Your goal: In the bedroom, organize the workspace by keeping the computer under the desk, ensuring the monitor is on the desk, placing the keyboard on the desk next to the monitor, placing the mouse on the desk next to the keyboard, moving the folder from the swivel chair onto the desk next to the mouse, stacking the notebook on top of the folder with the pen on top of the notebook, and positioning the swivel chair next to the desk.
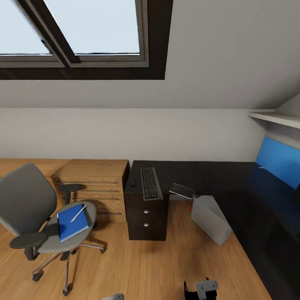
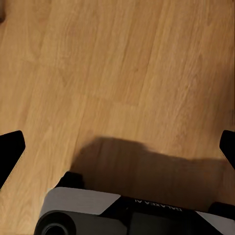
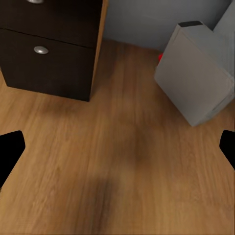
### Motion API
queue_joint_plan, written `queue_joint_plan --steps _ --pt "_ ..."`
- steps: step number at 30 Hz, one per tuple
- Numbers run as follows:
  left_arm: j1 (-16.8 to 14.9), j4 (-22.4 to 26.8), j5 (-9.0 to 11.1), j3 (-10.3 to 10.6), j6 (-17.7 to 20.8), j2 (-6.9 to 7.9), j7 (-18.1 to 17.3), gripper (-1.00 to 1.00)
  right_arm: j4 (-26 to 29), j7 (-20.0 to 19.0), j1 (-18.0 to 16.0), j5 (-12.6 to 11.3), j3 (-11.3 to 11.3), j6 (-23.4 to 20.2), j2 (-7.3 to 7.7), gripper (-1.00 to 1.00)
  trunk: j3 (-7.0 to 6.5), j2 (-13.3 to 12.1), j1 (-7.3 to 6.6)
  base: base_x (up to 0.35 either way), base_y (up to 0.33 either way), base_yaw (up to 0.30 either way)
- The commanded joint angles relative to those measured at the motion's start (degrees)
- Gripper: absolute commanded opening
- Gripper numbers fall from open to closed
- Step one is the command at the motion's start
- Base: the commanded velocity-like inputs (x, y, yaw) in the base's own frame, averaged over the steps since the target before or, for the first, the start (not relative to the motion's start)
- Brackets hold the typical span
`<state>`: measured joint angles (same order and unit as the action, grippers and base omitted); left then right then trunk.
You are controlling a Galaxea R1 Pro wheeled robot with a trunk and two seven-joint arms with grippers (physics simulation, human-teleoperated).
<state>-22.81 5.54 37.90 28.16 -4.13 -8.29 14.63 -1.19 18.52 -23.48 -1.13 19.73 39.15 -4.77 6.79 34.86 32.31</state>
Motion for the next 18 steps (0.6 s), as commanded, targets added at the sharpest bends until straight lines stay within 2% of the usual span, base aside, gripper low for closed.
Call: queue_joint_plan --steps 1,18 --pt "0.0 0.0 0.5 0.5 -0.2 0.01 0.2 1.0 -0.1 0.4 -0.1 -0.1 0.5 0.1 -0.04 1.0 0.1 0.1 0.05 0.323 0.05 -0.001" --pt "0.0 0.0 0.5 0.5 -0.2 0.03 0.2 1.0 -0.2 0.4 -0.1 -0.1 0.5 0.1 -0.06 1.0 0.1 0.1 0.05 0.327 0.019 0.0"
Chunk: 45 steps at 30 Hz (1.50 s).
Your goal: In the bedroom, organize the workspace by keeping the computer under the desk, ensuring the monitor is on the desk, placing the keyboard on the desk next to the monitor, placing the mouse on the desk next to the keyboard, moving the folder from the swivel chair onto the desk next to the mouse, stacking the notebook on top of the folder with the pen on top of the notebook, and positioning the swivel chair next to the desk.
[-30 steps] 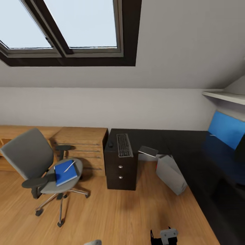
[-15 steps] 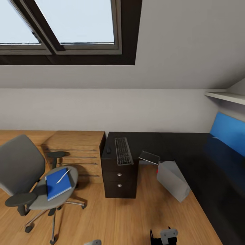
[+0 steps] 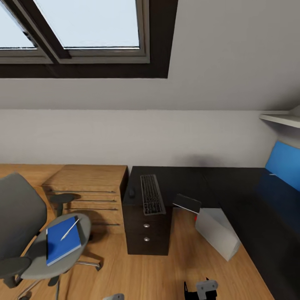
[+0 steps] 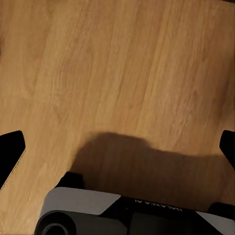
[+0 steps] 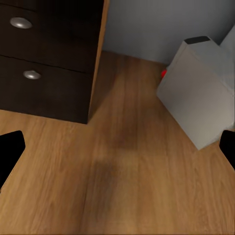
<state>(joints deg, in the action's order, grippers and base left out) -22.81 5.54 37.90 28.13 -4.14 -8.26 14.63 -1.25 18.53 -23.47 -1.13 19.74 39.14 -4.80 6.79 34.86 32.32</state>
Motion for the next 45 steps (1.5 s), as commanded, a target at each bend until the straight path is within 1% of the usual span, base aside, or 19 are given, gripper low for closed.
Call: queue_joint_plan --steps 1,10,19,20,23,26,27,29,32,33,34,35,36,39,40,41,42,43,45 --pt "0.0 0.0 0.5 0.5 -0.2 0.0 0.2 1.0 -0.1 0.4 -0.1 -0.1 0.5 0.1 -0.03 1.0 0.1 0.1 0.05 0.314 0.159 0.0" --pt "0.0 0.0 0.6 0.5 -0.3 0.0 0.2 1.0 -0.1 0.4 -0.1 -0.1 0.5 0.1 -0.03 1.0 0.1 0.1 0.05 0.267 0.234 0.0" --pt "0.0 0.0 0.6 0.5 -0.3 -0.01 0.2 1.0 -0.1 0.4 -0.1 -0.1 0.6 0.1 -0.21 1.0 0.1 0.1 0.05 0.044 0.32 0.0" --pt "0.0 0.0 0.6 0.5 -0.3 -0.06 0.2 1.0 -0.1 0.4 -0.1 -0.1 0.6 0.1 -0.58 1.0 0.1 0.1 0.05 0.002 0.097 0.0" --pt "0.0 0.0 0.6 0.5 -0.8 -0.08 0.2 1.0 -0.1 0.4 -0.1 -0.1 0.6 0.1 -0.67 1.0 0.1 0.1 0.05 0.001 0.056 0.0" --pt "0.0 0.0 0.7 0.5 -2.3 -0.09 0.2 1.0 -0.1 0.4 -0.1 -0.1 0.6 0.1 -0.67 1.0 0.1 0.1 0.05 0.0 0.026 0.0" --pt "0.0 0.1 0.7 0.4 -7.7 -0.31 0.3 1.0 -0.1 0.5 -0.1 -0.1 0.5 0.1 -0.57 1.0 0.28 0.5 0.27 0.0 0.001 0.0" --pt "0.0 0.2 0.7 0.2 -8.0 -0.39 0.4 1.0 -0.1 0.5 -0.1 -0.1 0.5 0.1 -0.49 1.0 0.64 1.3 0.71 0.0 0.0 0.0" --pt "0.0 0.4 1.2 -1.5 -8.1 -0.3 0.5 1.0 0.0 0.5 -0.1 0.0 0.4 0.1 -0.4 1.0 1.18 2.5 1.37 0.0 0.0 0.0" --pt "0.0 0.4 1.6 -2.5 -8.1 -0.29 0.5 1.0 0.0 0.5 -0.1 0.0 0.4 0.1 -0.37 1.0 1.36 2.9 1.59 0.0 0.0 0.0" --pt "0.0 0.6 2.0 -4.0 -8.2 -0.24 0.5 1.0 0.0 0.6 -0.1 0.0 0.4 0.1 -0.35 1.0 1.54 3.3 1.81 0.0 0.0 0.0" --pt "0.0 0.8 2.1 -4.3 -8.2 -0.21 0.4 1.0 0.0 0.6 -0.1 -0.1 0.3 0.1 -0.34 1.0 1.71 3.7 2.03 0.0 0.0 0.0" --pt "0.0 2.1 2.2 -5.1 -8.1 -0.08 0.4 1.0 0.1 0.5 -0.1 -0.2 0.3 0.0 -0.33 1.0 1.89 4.1 2.25 0.0 0.0 0.0" --pt "0.0 5.2 2.3 -5.6 -7.8 0.05 0.4 1.0 1.3 0.4 -0.1 -1.1 -1.0 -0.2 -0.41 1.0 2.43 5.3 2.91 0.0 0.0 0.0" --pt "0.0 6.5 2.3 -5.8 -7.7 0.09 0.5 1.0 2.7 0.2 -0.1 -2.2 -2.5 -0.3 -0.43 1.0 2.61 5.7 3.13 0.0 0.0 0.0" --pt "0.0 7.1 2.3 -5.8 -7.7 0.11 0.5 1.0 3.7 -0.2 -0.1 -2.8 -3.4 -0.4 -0.42 1.0 2.79 6.1 3.35 0.0 0.0 0.0" --pt "0.0 8.2 2.3 -5.9 -7.5 0.14 0.5 1.0 6.9 -2.3 -0.1 -4.9 -6.5 -0.6 -0.37 1.0 2.97 6.5 3.56 0.0 0.0 0.0" --pt "0.0 9.8 2.3 -5.9 -6.8 0.16 0.7 1.0 11.4 -7.3 -0.1 -8.0 -10.8 -2.0 -0.28 1.0 3.15 6.9 3.78 0.0 0.0 0.0" --pt "0.0 11.5 2.3 -5.9 -5.9 0.16 0.9 1.0 13.5 -10.1 -0.1 -9.9 -12.9 -3.8 -0.25 1.0 3.51 7.7 4.22 0.0 0.0 0.0"
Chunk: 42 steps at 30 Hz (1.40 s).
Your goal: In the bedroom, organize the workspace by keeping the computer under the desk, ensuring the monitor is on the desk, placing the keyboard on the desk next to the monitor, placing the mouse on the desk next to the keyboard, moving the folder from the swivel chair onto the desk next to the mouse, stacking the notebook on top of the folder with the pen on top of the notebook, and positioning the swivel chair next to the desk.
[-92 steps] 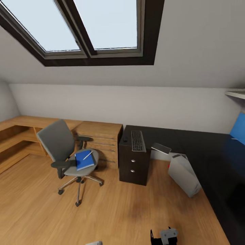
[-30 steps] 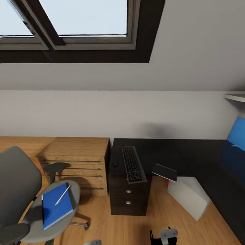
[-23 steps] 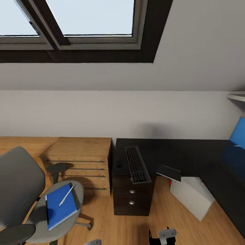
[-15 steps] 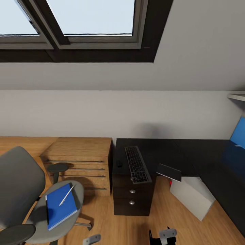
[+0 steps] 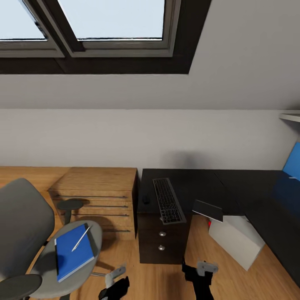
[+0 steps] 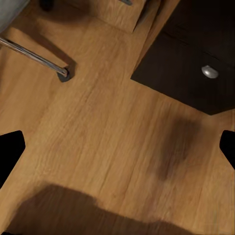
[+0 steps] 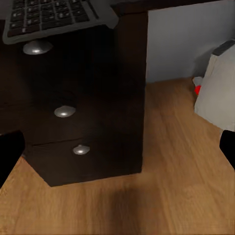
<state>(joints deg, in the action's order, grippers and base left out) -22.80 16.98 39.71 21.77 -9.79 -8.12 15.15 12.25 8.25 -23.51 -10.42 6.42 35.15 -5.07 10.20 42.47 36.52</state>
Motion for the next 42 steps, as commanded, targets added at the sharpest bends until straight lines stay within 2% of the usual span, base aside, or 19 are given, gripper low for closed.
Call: queue_joint_plan --steps 1,2,3,5,8,9,12,13,15,16,17,23,25,27,29,33,36,38,42 --pt "0.0 2.5 0.5 0.4 1.4 0.03 0.9 1.0 2.2 -2.3 0.0 -2.8 -1.7 -2.5 0.03 1.0 0.28 0.5 0.24 0.0 0.0 0.0" --pt "0.0 5.8 0.4 0.3 3.8 0.06 2.0 1.0 4.9 -4.4 -0.1 -5.3 -3.9 -6.0 0.04 1.0 0.46 0.9 0.46 0.0 0.0 0.0" --pt "0.0 12.2 0.5 0.2 8.2 0.24 5.3 1.0 9.7 -6.7 -0.1 -9.5 -7.0 -12.4 0.05 1.0 0.64 1.3 0.68 0.0 0.0 0.0" --pt "0.0 19.0 0.5 0.2 12.8 0.43 10.1 1.0 14.2 -7.9 -0.1 -13.9 -9.3 -18.8 0.06 1.0 0.99 2.1 1.12 0.0 0.0 0.0" --pt "0.0 26.6 0.6 0.2 17.9 0.52 16.7 1.0 19.1 -8.6 -0.1 -19.4 -10.9 -25.9 0.06 1.0 1.53 3.3 1.78 0.0 0.0 0.0" --pt "0.0 31.2 0.7 0.1 20.2 0.54 19.8 1.0 22.3 -8.8 -0.1 -22.9 -11.5 -29.3 0.01 1.0 1.71 3.7 2.0 0.0 0.0 0.0" --pt "0.0 37.9 0.7 0.1 21.8 0.52 22.2 1.0 27.9 -8.9 -0.2 -26.6 -11.7 -33.4 -0.25 1.0 2.25 4.9 2.65 0.0 0.0 0.0" --pt "0.0 41.5 1.1 0.0 22.3 0.61 22.9 1.0 32.0 -8.9 -0.2 -28.5 -11.8 -37.2 -0.49 1.0 2.43 5.3 2.87 0.0 0.0 0.0" --pt "0.0 42.9 2.5 -0.2 22.5 1.03 23.2 1.0 34.4 -9.1 -0.2 -29.8 -11.8 -39.6 -0.58 1.0 2.79 6.1 3.31 0.0 0.0 0.0" --pt "0.0 42.9 5.4 -0.2 22.5 2.49 23.3 1.0 35.8 -9.2 -0.2 -32.1 -12.0 -40.7 -0.61 1.0 2.97 6.5 3.53 0.0 0.0 0.0" --pt "0.0 42.2 6.3 -0.1 22.5 3.35 23.3 1.0 35.6 -9.2 -0.2 -32.8 -11.9 -40.5 -0.54 1.0 3.15 6.9 3.75 0.0 0.0 0.0" --pt "-0.1 42.6 7.7 0.1 22.5 7.06 23.3 1.0 33.5 -9.7 -0.2 -33.9 -11.8 -37.2 -0.13 1.0 4.23 9.3 5.07 0.0 0.0 0.0" --pt "-0.1 43.3 7.8 0.1 22.5 7.35 23.3 1.0 33.5 -10.4 -0.2 -34.0 -11.9 -37.2 0.01 1.0 4.59 10.1 5.51 0.0 0.0 0.0" --pt "-0.1 44.7 7.8 0.4 22.6 7.62 23.3 1.0 33.9 -12.8 -0.2 -34.3 -11.9 -38.0 1.27 1.0 4.94 10.9 5.95 0.0 0.0 0.0" --pt "-0.1 45.6 7.8 2.1 22.6 7.75 23.3 1.0 34.0 -15.7 -0.1 -34.5 -12.0 -40.8 3.14 1.0 5.3 11.7 6.39 0.0 0.0 0.0" --pt "0.0 46.0 7.9 3.7 22.5 7.93 23.3 1.0 33.8 -17.5 -0.1 -35.1 -12.3 -42.7 3.95 1.0 6.02 13.3 7.27 0.0 0.0 0.0" --pt "0.0 45.9 8.1 4.2 22.5 7.95 23.3 1.0 33.3 -18.4 -0.1 -42.2 -12.4 -45.0 4.24 1.0 6.56 14.5 7.93 0.0 0.0 0.0" --pt "0.0 45.9 8.1 4.3 22.4 7.9 23.3 1.0 32.2 -18.7 -0.1 -45.0 -12.4 -46.3 4.45 1.0 6.92 15.3 8.37 0.0 0.0 0.0" --pt "0.0 45.8 8.1 4.4 22.4 7.87 23.2 1.0 29.7 -20.6 -0.1 -48.1 -12.4 -47.9 6.0 1.0 7.64 16.9 9.24 0.0 0.0 0.0"
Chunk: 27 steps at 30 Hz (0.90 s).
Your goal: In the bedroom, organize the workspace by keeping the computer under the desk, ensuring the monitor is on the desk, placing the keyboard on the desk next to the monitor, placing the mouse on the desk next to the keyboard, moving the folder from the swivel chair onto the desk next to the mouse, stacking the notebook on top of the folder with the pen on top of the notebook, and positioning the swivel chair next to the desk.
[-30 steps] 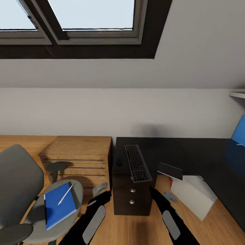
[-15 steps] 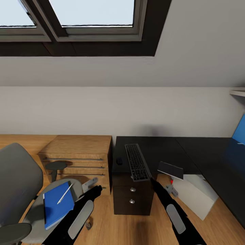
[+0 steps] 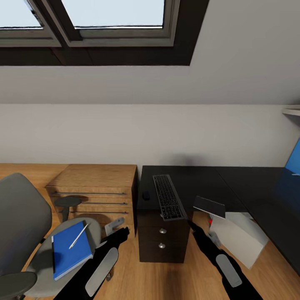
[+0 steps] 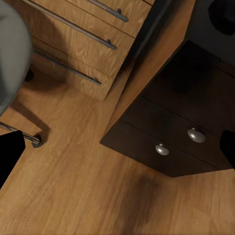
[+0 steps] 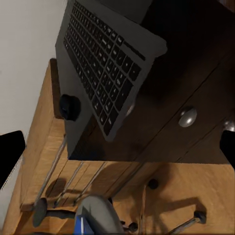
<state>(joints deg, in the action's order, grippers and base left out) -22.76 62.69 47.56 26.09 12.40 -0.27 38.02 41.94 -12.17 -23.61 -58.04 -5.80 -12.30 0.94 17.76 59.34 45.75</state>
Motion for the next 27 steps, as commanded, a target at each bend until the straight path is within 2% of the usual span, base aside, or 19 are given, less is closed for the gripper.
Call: queue_joint_plan --steps 1,3,5,11,24,27 --pt "0.0 0.1 0.2 0.1 0.2 0.01 0.4 1.0 -0.6 -1.7 0.0 -1.3 -0.2 -0.7 0.37 1.0 0.26 0.5 0.23 0.0 0.0 0.0" --pt "0.0 0.1 0.2 0.1 0.2 -0.01 0.4 1.0 -1.0 -2.9 -0.1 -2.1 -0.2 -0.8 0.59 1.0 0.62 1.3 0.67 0.0 0.0 0.0" --pt "0.0 0.1 0.2 1.1 0.2 -0.1 0.4 1.0 -2.7 -3.9 -0.1 -3.0 -0.1 -1.7 0.67 1.0 0.98 2.1 1.11 0.0 0.0 0.0" --pt "0.0 -0.1 0.3 2.7 0.2 -0.18 0.4 1.0 -6.6 -4.4 -0.5 -3.3 -0.1 -2.3 0.73 1.0 2.05 4.5 2.43 0.0 0.0 0.0" --pt "0.0 -0.6 0.3 3.0 0.2 -0.42 0.3 1.0 -5.4 -5.3 -0.6 -3.0 0.1 -1.3 0.68 1.0 4.39 9.7 5.28 0.0 0.0 0.0" --pt "0.0 -0.7 0.4 3.1 0.3 -0.43 0.2 1.0 -5.5 -9.3 -0.6 -2.9 0.2 -1.3 0.83 1.0 4.92 10.9 5.94 0.0 0.0 0.0"
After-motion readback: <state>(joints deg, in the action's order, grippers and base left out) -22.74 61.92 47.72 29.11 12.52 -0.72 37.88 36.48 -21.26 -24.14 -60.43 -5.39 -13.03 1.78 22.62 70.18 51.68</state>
